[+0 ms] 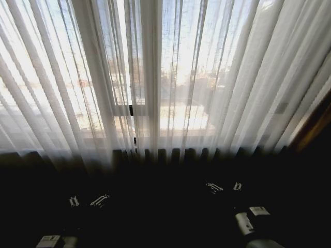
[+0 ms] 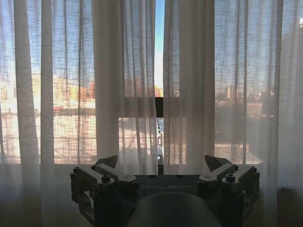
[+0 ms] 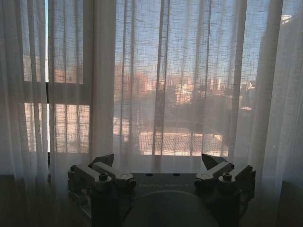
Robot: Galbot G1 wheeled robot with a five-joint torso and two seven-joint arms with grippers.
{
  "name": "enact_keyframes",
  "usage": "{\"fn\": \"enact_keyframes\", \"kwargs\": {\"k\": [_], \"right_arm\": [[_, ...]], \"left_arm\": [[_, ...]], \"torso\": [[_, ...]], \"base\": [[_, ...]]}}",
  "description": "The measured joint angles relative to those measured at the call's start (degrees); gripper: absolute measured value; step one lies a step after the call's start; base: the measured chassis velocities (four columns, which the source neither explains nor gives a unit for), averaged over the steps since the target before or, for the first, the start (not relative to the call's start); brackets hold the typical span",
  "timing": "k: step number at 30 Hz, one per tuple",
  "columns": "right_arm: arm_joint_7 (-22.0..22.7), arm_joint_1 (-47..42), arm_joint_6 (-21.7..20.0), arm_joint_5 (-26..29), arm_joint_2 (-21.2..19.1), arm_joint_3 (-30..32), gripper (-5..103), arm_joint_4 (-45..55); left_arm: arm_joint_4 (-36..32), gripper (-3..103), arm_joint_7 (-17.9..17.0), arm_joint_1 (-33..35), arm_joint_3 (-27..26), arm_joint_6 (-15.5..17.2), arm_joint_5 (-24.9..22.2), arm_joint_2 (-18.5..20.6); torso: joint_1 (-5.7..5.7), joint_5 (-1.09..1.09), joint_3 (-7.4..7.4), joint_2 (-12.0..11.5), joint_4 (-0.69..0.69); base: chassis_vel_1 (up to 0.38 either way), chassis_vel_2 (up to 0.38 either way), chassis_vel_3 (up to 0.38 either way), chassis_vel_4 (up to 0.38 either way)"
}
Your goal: Open the curtains by pulling them apart, changing their state from closed to fully open.
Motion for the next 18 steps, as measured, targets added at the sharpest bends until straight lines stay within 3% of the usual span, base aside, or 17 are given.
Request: {"fn": "enact_keyframes", "kwargs": {"k": [18], "right_arm": [[-0.21,0.00,0.33,-0.85,0.46,-0.27,100,-0.32]], "left_arm": [[0.14,100,0.12,0.05,0.13,-0.48,0.21,0.01]], "torso": [[0.00,0.00,0.00,0.00,0.00]], "base": [[-0.038,0.031,0.030,-0.036]]}}
